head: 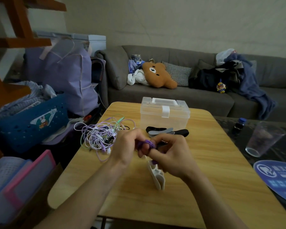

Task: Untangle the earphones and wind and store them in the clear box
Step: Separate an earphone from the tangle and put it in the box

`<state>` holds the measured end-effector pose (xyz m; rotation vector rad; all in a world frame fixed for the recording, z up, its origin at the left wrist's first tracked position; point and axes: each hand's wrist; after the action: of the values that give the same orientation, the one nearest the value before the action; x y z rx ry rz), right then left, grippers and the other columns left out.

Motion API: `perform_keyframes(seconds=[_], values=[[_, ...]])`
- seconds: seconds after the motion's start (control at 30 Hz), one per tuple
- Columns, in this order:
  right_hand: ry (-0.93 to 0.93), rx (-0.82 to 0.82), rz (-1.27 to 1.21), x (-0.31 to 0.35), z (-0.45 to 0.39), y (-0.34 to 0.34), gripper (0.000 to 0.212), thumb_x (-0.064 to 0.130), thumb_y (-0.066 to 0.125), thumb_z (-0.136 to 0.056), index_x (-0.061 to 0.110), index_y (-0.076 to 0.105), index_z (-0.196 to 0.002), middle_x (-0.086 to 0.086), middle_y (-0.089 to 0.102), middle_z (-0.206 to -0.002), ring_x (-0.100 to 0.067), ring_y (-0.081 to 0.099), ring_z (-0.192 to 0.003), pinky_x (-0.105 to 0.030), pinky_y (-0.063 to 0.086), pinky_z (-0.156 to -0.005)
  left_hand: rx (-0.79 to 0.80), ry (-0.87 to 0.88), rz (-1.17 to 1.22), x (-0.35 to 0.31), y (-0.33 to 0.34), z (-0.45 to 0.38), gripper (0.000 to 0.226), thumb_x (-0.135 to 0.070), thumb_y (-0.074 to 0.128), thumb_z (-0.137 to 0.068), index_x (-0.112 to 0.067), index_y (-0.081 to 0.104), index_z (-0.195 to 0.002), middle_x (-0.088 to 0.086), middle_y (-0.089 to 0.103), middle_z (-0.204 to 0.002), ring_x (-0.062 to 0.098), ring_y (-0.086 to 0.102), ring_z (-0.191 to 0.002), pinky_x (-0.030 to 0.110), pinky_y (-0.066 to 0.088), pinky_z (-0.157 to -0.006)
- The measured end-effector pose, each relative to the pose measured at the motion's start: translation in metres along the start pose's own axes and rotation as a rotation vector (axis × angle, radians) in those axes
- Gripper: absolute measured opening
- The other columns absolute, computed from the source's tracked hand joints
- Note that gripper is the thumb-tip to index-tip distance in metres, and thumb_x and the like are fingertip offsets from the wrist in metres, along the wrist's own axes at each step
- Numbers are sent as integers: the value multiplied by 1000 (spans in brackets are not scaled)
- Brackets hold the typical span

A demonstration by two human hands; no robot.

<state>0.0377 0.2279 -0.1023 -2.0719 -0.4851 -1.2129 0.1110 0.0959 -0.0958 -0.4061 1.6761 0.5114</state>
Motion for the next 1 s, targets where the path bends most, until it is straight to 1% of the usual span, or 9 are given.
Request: perform_keyframes(seconds=[0.07, 0.17, 0.23, 0.3, 0.4, 0.57, 0.73, 0.87, 1.0], values=[[109, 36, -83, -1, -1, -7, 5, 5, 76, -83, 4, 72, -85, -4, 68, -59, -12, 57, -41, -23, 44, -39, 187, 25, -58, -4, -11, -2, 23, -25, 61, -66, -6, 71, -57, 23, 56, -64, 28, 52, -59, 30, 46, -57], [171, 46, -125, -3, -3, -9, 6, 5, 75, -85, -1, 73, -86, -8, 71, -67, -14, 56, -43, -23, 42, -37, 364, -14, -109, -4, -18, -3, 29, -13, 61, -92, 14, 67, -85, 16, 61, -73, 22, 56, -70, 26, 49, -67], [191, 68, -126, -3, -4, -11, 9, 7, 75, -85, -2, 73, -86, -10, 71, -70, -15, 55, -43, -23, 42, -36, 442, -61, -107, -7, -23, -2, 30, -15, 58, -93, 13, 68, -94, 11, 64, -80, 21, 58, -76, 23, 52, -72], [179, 107, -135, -3, -4, -14, 8, 6, 74, -86, -1, 72, -86, -12, 70, -69, -18, 55, -44, -23, 43, -37, 487, -54, -147, -8, -30, -3, 27, -24, 59, -87, 0, 74, -88, 5, 68, -99, 21, 64, -90, 21, 53, -81], [138, 142, -124, -3, -2, -12, 3, 5, 73, -86, 3, 71, -87, -15, 71, -68, -18, 59, -44, -23, 46, -41, 475, -35, -172, -6, -37, -7, 23, -27, 65, -88, -13, 76, -75, 5, 67, -115, 17, 64, -107, 24, 52, -90], [243, 121, -152, -9, -5, -11, 9, 5, 70, -90, 4, 71, -99, -6, 71, -70, -18, 63, -54, -29, 54, -54, 381, 55, -355, 0, -34, -9, 24, -31, 66, -83, -12, 78, -92, 11, 74, -85, 19, 68, -75, 26, 57, -71], [349, 1, -275, -11, -6, -9, 8, 3, 61, -95, 2, 68, -99, -4, 68, -66, -13, 60, -53, -24, 52, -52, 187, 106, -338, 13, -16, -7, 33, -31, 76, -75, -8, 75, -99, 9, 77, -80, 27, 75, -72, 38, 62, -68], [465, -196, -340, -15, -8, -19, 14, -2, 53, -96, 0, 66, -101, -7, 63, -67, -14, 55, -54, -27, 50, -55, -35, 288, -528, 20, -9, -10, 15, -24, 68, -93, -19, 70, -108, -5, 74, -90, 4, 70, -77, 28, 59, -73], [585, -215, -466, -22, -4, -34, 20, 2, 44, -102, -6, 62, -103, -8, 53, -71, -13, 46, -58, -27, 43, -57, 436, 307, -885, 32, -10, -1, 40, -10, 62, -93, -35, 62, -125, -18, 55, -122, -10, 48, -113, 17, 41, -103]])
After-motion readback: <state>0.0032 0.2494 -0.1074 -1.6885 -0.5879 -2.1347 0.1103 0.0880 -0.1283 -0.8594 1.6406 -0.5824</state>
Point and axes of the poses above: each hand's wrist, its own z-axis away from the middle knuckle, its own y-axis out of the palm, x = y × z
